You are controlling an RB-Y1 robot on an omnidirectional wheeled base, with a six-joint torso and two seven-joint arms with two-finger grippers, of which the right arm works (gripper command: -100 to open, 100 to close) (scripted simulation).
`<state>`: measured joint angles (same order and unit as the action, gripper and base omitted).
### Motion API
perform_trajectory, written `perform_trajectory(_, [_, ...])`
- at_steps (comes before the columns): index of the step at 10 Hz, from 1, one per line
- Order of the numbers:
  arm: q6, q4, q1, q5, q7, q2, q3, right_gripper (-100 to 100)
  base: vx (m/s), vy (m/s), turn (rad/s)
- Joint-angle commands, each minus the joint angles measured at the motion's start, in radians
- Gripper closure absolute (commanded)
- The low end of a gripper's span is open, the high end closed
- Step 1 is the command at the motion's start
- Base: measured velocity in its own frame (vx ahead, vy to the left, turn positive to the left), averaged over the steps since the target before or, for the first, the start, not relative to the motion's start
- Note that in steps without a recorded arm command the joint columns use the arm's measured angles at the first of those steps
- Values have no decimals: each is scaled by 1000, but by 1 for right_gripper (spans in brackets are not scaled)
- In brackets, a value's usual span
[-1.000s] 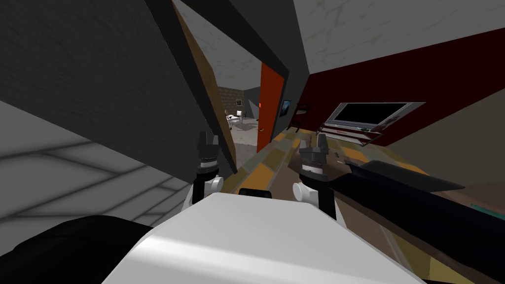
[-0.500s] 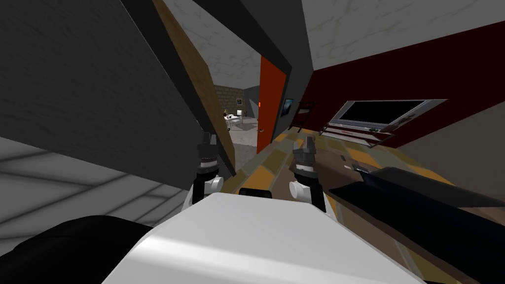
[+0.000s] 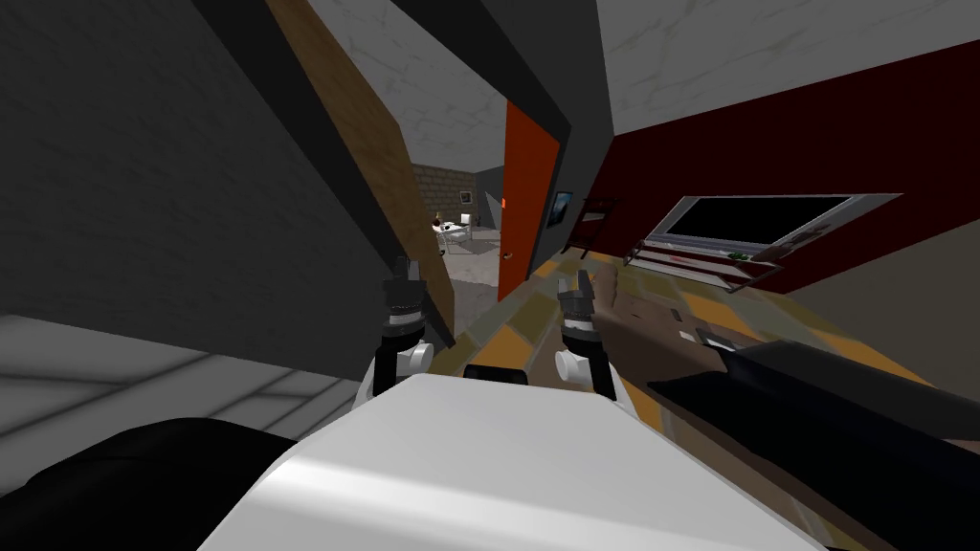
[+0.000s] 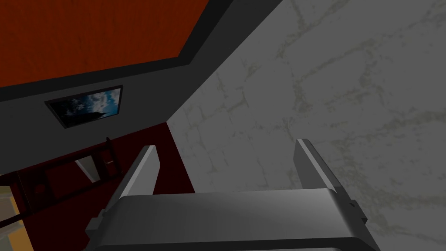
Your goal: Push the door open
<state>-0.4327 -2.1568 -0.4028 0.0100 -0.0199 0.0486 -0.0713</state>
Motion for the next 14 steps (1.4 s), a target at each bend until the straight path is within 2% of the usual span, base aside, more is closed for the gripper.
perform_trajectory(1, [-7,41,20,4,-6,8,-10,-100,140,-55,32])
perform_trajectory(5, [-24,107,45,12,-16,19,-29,-100,108,-44,22])
perform_trajectory(10, [-62,252,99,28,-37,38,-70,-100,142,-62,37])
perform_trajectory(14, [-81,328,127,36,-48,45,-91,-100,113,-51,28])
